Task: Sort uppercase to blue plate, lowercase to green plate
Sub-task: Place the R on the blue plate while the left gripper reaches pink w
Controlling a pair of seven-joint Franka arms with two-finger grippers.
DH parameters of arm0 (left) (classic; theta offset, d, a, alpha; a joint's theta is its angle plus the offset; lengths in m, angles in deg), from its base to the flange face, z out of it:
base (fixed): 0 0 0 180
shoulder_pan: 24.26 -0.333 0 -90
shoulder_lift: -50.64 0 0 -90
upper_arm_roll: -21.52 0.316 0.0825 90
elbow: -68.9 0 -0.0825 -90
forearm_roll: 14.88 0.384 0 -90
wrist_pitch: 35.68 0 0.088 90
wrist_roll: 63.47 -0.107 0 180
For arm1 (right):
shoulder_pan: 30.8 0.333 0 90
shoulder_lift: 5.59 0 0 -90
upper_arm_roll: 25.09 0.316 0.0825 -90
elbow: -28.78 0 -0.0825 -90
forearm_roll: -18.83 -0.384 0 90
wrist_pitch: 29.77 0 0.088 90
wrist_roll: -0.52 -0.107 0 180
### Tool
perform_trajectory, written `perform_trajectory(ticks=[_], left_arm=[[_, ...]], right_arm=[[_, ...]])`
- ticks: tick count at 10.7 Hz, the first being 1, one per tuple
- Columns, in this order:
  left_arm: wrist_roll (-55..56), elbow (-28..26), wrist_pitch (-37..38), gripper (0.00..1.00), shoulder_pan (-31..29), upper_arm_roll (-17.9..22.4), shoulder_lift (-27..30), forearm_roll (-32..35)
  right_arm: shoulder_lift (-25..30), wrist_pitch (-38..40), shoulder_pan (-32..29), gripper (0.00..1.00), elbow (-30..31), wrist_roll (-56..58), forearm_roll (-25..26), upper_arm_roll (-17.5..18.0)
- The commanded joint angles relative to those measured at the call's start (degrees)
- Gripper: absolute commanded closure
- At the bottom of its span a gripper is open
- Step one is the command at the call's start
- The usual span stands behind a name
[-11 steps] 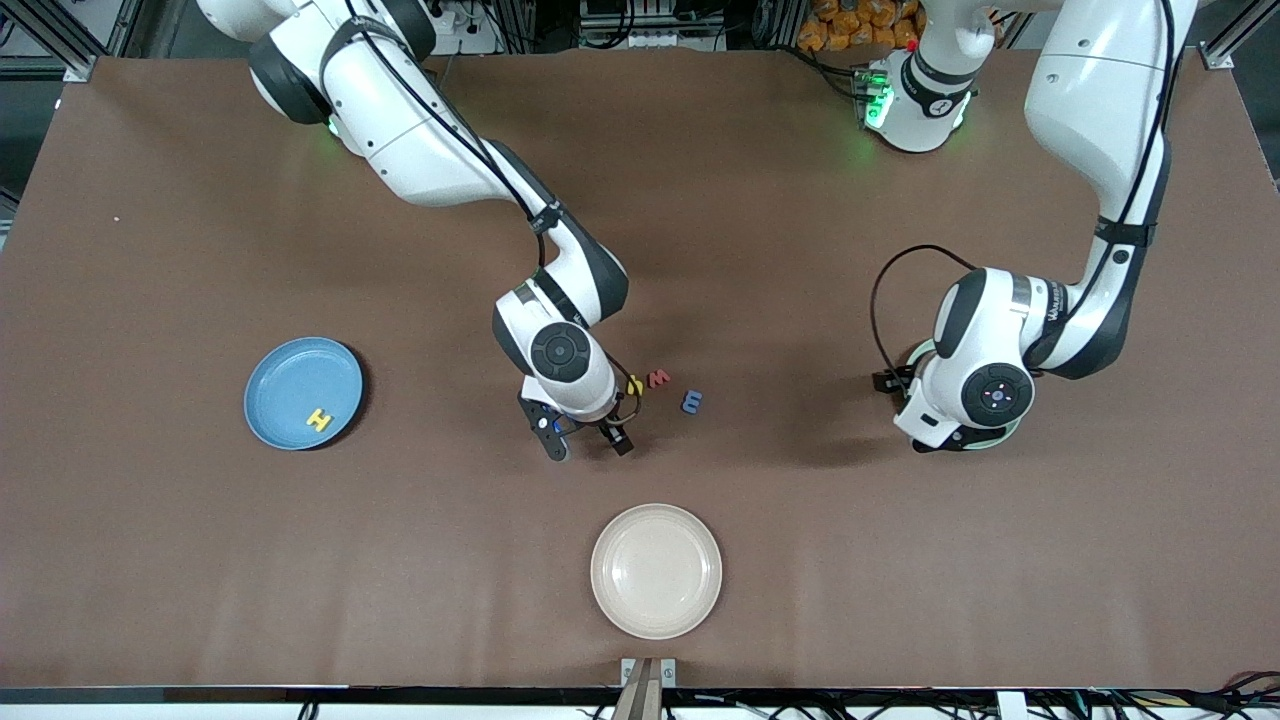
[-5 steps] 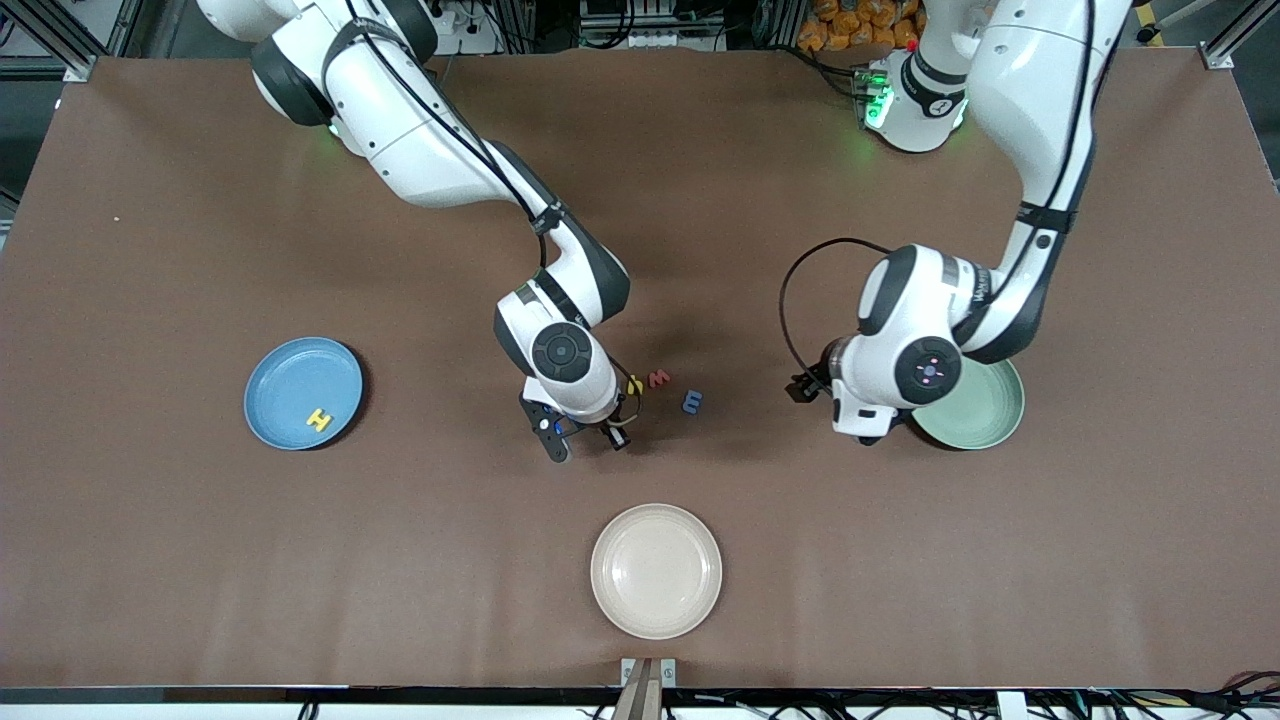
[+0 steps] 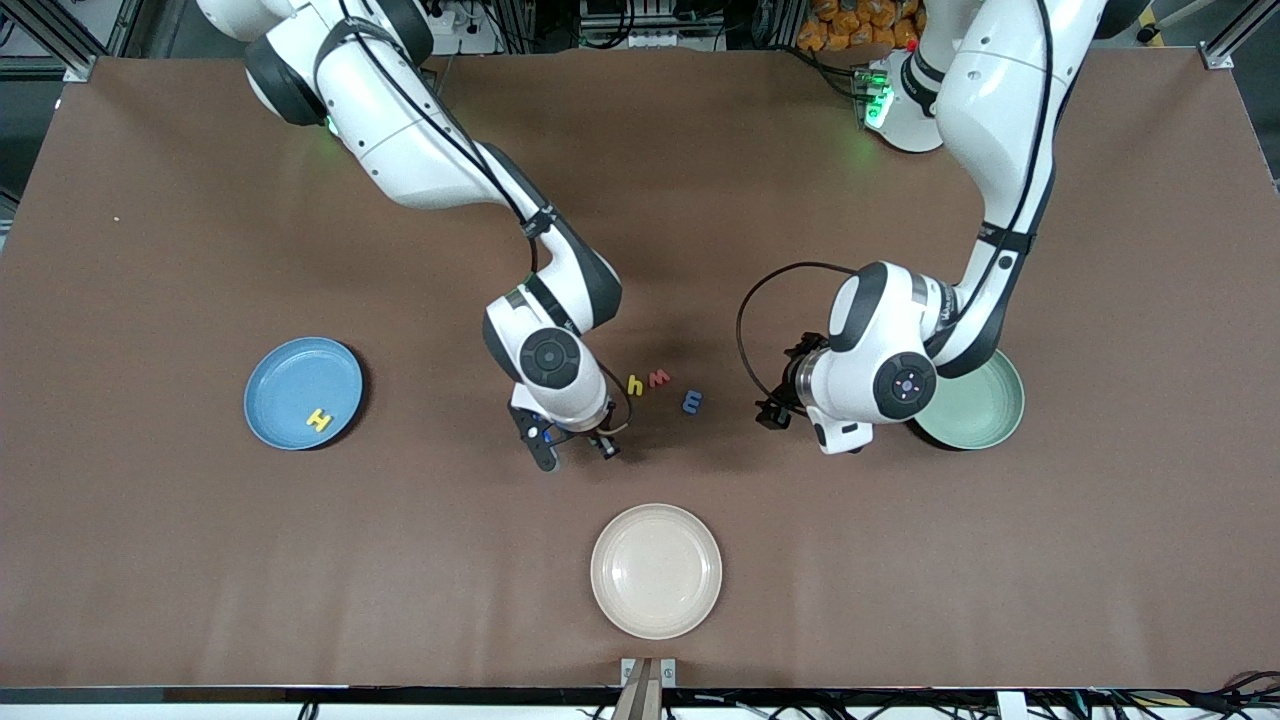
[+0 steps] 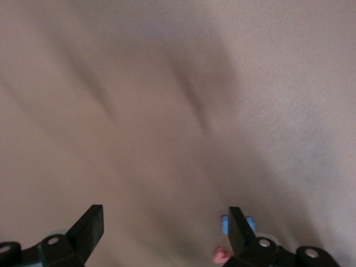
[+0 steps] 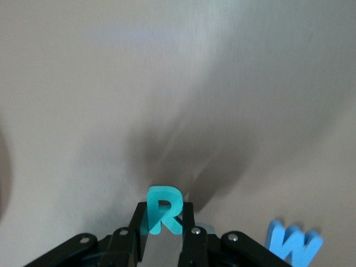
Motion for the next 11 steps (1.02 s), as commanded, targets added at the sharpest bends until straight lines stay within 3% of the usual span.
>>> perform_trajectory(ticks=[1, 4, 6, 11], left_arm=[[10.75, 6.09, 0.47, 0.01, 1.47, 0.68, -4.22, -1.77], [14.23, 6.63, -1.02, 0.01, 4.72, 0.68, -4.24, -7.18], [14.67, 6.81, -3.03, 0.05, 7.27, 0.68, -4.15, -8.71], [13.62, 6.2, -10.16, 0.05, 10.88, 0.59, -6.78, -12.66]], right_arm=[[2.14, 6.67, -5.11, 1.0, 0.22, 9.1, 1.38, 0.44], [6.53, 15.2, -10.31, 1.0, 2.14, 21.5, 3.57, 0.44], [11.17, 15.4, -12.68, 1.0, 8.89, 28.0, 5.77, 0.27], [24.71, 13.64, -22.08, 1.0, 26.3, 47.26, 5.87, 0.27]])
